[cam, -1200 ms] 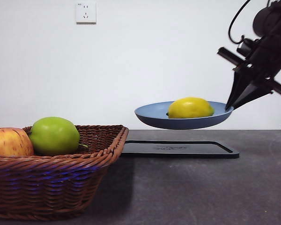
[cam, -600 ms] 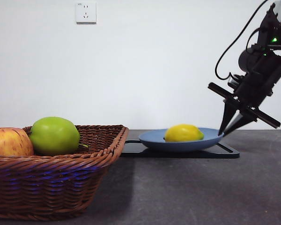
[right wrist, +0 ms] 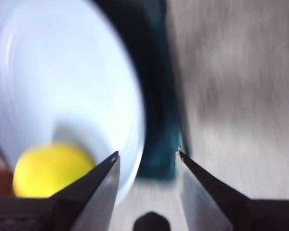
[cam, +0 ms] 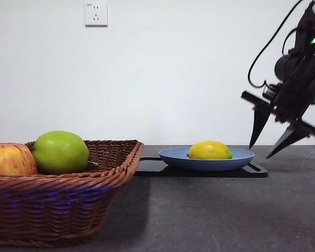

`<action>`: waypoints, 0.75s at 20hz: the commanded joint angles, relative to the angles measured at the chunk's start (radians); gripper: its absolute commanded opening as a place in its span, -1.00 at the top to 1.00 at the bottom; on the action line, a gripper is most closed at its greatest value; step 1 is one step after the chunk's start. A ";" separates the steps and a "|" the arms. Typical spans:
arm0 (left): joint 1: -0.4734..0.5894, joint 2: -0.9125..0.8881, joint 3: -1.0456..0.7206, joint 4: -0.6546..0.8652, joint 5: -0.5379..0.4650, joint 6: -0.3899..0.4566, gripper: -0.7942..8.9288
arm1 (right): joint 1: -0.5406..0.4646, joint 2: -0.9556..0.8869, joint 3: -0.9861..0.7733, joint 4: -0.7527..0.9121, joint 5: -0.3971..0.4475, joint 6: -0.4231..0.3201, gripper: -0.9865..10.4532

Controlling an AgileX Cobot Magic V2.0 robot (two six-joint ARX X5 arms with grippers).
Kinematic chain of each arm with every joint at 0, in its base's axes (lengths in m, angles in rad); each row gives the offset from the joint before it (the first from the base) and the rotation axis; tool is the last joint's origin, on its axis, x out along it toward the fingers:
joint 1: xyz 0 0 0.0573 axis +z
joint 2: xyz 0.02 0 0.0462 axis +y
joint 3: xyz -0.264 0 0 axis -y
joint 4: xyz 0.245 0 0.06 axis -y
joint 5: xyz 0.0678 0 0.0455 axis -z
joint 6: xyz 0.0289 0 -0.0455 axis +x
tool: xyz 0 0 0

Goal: Take the lemon from the basket,put the lemon in the plate,hand out the plate

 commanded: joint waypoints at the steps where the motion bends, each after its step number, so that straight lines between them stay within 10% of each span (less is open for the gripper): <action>1: -0.006 0.011 0.021 0.035 -0.115 0.053 0.07 | 0.000 -0.074 0.024 -0.100 -0.001 -0.117 0.47; 8: 0.087 0.011 0.021 0.058 -0.138 0.211 0.84 | 0.088 -0.359 0.018 -0.335 0.019 -0.275 0.82; 15: 0.327 0.008 0.016 -0.016 -0.090 0.215 0.82 | 0.374 -0.792 -0.143 -0.069 0.518 -0.206 0.82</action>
